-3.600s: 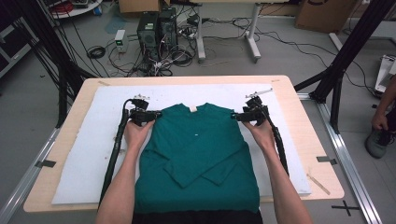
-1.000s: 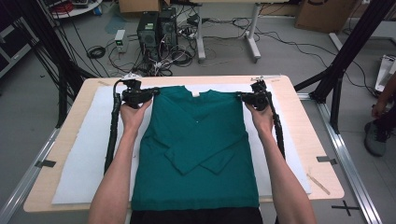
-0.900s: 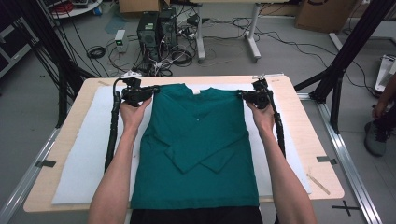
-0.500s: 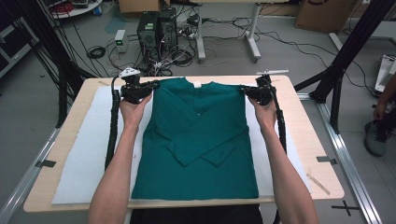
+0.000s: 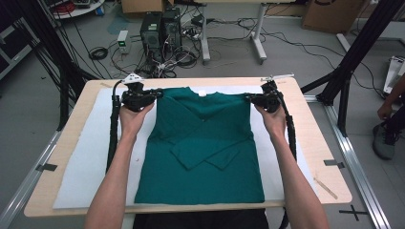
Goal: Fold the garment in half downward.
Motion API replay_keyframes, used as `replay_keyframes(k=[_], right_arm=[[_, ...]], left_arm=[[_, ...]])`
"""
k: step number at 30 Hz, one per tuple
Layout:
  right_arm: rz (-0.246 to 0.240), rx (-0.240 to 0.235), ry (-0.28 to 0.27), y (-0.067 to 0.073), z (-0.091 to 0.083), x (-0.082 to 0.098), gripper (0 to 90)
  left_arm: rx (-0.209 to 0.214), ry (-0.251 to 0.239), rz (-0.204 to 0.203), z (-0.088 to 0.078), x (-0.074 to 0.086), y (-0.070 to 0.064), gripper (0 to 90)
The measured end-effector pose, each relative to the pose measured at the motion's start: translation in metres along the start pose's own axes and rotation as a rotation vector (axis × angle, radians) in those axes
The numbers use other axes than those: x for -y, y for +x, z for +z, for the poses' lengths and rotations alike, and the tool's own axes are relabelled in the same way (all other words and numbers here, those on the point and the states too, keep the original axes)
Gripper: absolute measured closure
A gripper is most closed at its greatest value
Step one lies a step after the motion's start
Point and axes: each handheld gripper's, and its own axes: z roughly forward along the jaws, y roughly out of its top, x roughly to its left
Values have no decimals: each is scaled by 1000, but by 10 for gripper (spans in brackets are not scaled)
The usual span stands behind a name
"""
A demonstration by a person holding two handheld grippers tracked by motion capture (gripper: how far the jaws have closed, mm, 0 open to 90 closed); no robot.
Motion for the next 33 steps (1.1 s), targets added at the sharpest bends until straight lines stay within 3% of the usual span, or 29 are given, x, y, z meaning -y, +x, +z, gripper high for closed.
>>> replay_keyframes(k=[2, 5, 9, 11, 24, 33], right_arm=[[-12, -1, -33, 4, -4, 6, 854], [13, -24, -16, 4, -8, 16, 853], [-8, -21, 21, 11, -12, 27, 853], [-36, -19, 5, 16, -15, 33, 853], [-28, -71, 31, 30, -29, 84, 851], [-34, -103, 46, 49, -40, 126, 850]], left_arm=[[19, -26, 7, -6, 2, -4, 855], [33, -22, 5, -12, 10, -7, 854], [46, -23, -6, -20, 23, -11, 854], [53, -20, -10, -24, 31, -14, 854], [74, 51, -4, -43, 78, -37, 853], [66, 93, 17, -65, 107, -58, 853]])
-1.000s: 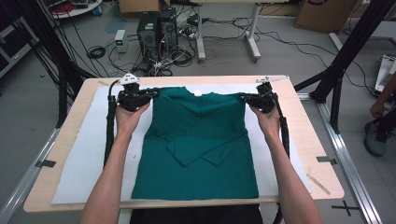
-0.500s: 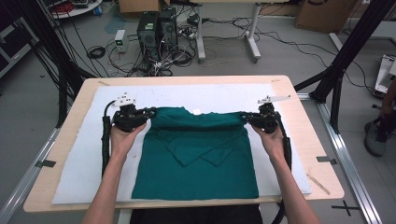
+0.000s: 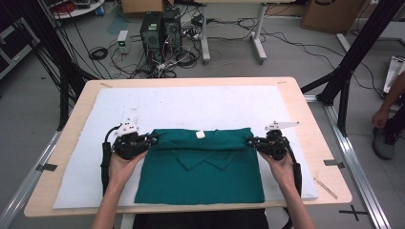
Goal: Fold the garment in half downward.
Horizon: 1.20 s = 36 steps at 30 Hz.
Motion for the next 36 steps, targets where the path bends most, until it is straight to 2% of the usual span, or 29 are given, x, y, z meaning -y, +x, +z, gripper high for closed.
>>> replay_keyframes(k=[5, 11, 16, 20, 22, 24, 26, 28, 30, 33, 36], right_arm=[[9, -16, 18, 6, -5, 21, 849], [29, -69, 21, 15, -13, 43, 847], [26, -67, 35, 23, -15, 56, 847], [36, -72, 38, 25, -17, 61, 833], [42, -76, 40, 24, -17, 62, 742], [53, -81, 36, 24, -18, 60, 622], [64, -96, 21, 23, -19, 57, 583], [69, -99, 7, 24, -19, 51, 514], [62, -113, -2, 25, -18, 44, 504], [52, -110, 6, 26, -9, 34, 489], [68, -92, 57, 26, 4, 30, 490]], left_arm=[[33, 22, -31, -7, 15, -11, 853], [42, 53, -26, -18, 33, -20, 852], [62, 64, -36, -24, 39, -25, 852], [65, 91, -40, -24, 43, -27, 851], [73, 88, -54, -24, 46, -25, 814], [64, 75, -73, -26, 44, -23, 689], [100, 45, -94, -28, 38, -20, 608], [129, 28, -103, -27, 32, -19, 563], [149, 26, -94, -21, 22, -20, 542], [134, 50, -96, -9, 14, -21, 524], [144, 101, -113, 6, 15, -19, 519]])
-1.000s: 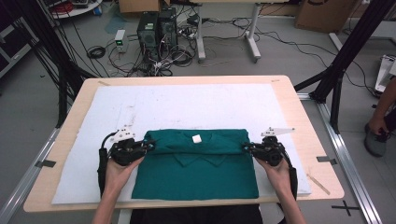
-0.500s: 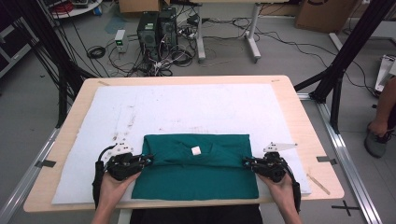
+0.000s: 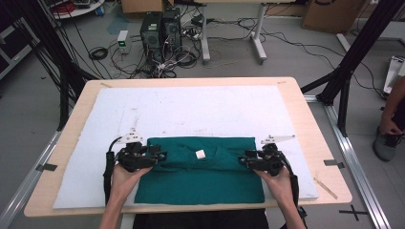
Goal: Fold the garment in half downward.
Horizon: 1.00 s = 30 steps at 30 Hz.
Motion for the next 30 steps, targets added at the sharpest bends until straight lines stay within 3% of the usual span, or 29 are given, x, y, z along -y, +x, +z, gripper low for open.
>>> replay_keyframes(k=[2, 3, 6, 9, 13, 18, 20, 22, 24, 27, 29, 30], right_arm=[[13, -4, 38, -1, 8, 1, 540], [13, -10, 44, -1, 10, 3, 592], [-15, -29, 41, 3, 7, 6, 792], [-32, -57, 17, 7, -1, 10, 862], [-36, -103, 1, 11, -12, 16, 868], [-46, -126, 47, 16, -14, 31, 863], [-41, -126, 64, 16, -11, 36, 735], [-43, -137, 63, 17, -9, 35, 624], [-42, -130, 54, 20, -8, 29, 527], [-66, -158, 57, 26, 0, 17, 530], [-105, -171, 83, 33, 7, 13, 616], [-121, -170, 91, 35, 10, 13, 682]], left_arm=[[13, 44, -11, 7, 2, 2, 557], [24, 54, -5, 9, 3, 1, 632], [42, 45, 7, 7, 7, -2, 791], [67, 28, 19, -3, 10, -7, 862], [97, 9, 40, -18, 17, -16, 871], [131, 40, 35, -25, 31, -20, 874], [142, 48, 39, -23, 35, -20, 839], [144, 48, 36, -20, 33, -21, 658], [151, 40, 49, -15, 28, -23, 583], [175, 59, 80, -3, 22, -31, 574], [163, 88, 111, 4, 21, -36, 613], [165, 97, 119, 6, 21, -38, 673]])
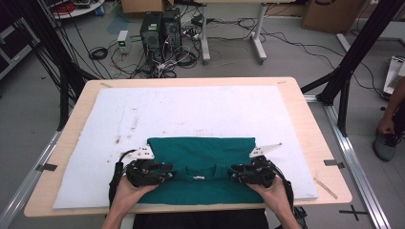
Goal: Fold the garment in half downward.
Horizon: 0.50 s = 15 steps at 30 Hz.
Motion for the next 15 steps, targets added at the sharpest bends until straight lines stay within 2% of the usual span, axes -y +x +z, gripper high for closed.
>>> replay_keyframes(k=[1, 3, 5, 9, 15], right_arm=[[-6, 3, 4, 2, 2, 0, 758], [-20, 4, -7, 5, 3, 3, 840], [-22, -1, -19, 7, -2, 6, 872], [-25, -23, -35, 12, -12, 12, 881], [-25, -31, -7, 18, -11, 25, 872]], left_arm=[[3, 0, 10, 0, 1, -1, 758], [18, -14, 20, -3, 2, -4, 871], [40, -30, 22, -8, 4, -7, 882], [85, -38, 39, -16, 7, -15, 884], [125, 31, 68, -14, 16, -27, 885]])
